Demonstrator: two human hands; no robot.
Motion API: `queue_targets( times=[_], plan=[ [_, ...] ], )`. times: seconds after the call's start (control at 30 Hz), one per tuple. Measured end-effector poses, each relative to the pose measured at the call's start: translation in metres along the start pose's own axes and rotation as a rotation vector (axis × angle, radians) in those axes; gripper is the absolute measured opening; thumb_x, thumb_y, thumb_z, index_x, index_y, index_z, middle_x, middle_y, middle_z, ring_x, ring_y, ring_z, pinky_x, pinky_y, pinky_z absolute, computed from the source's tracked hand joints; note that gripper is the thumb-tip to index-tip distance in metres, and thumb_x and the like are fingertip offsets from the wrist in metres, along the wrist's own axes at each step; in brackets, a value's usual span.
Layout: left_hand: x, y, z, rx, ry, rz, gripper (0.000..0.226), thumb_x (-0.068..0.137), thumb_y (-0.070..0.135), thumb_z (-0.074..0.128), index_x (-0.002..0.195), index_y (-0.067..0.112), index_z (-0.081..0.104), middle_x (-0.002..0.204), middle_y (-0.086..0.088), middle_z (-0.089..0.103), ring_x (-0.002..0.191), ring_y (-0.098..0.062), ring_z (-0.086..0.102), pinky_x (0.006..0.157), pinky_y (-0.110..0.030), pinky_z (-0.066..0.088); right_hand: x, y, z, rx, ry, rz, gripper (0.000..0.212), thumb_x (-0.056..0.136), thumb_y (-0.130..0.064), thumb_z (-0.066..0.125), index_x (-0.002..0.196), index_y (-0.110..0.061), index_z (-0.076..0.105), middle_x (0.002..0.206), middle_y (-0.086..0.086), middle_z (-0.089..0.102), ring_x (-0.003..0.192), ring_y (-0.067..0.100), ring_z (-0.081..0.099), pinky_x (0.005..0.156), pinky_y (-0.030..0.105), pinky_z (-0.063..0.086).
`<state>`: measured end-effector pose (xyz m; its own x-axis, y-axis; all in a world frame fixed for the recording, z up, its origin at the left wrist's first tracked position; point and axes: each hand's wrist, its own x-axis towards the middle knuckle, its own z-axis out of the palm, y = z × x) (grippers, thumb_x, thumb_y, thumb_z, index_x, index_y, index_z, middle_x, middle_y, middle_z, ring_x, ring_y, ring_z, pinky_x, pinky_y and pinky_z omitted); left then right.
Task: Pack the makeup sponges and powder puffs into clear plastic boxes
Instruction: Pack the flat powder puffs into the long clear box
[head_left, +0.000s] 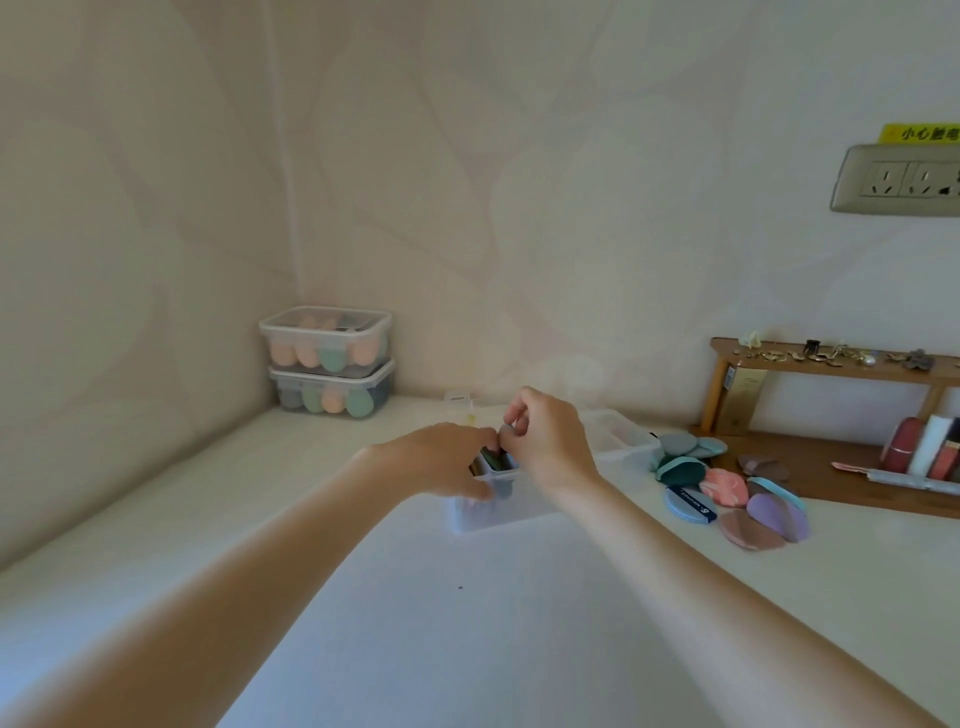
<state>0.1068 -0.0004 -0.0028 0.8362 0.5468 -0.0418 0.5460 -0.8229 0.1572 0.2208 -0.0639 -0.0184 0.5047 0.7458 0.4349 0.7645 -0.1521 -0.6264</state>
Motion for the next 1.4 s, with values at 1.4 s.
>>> queue_targets(
  times=[1.4],
  plan=[
    [0.005,0.004,-0.002,0.086,0.007,0.085,0.054,0.081,0.021,0.067,0.128,0.026,0.040,0.118,0.002,0.059,0.090,-0.017,0.056,0.074,-0.024,0.040,-0.027,0.094,-0.089,-0.819,-0.075,0.094,0.022,0.093,-0.009,0.046,0.114,-0.009,0.051,0.113,0.015,0.062,0.105,0.034,0.059,0.067,0.034,0.039]
  ],
)
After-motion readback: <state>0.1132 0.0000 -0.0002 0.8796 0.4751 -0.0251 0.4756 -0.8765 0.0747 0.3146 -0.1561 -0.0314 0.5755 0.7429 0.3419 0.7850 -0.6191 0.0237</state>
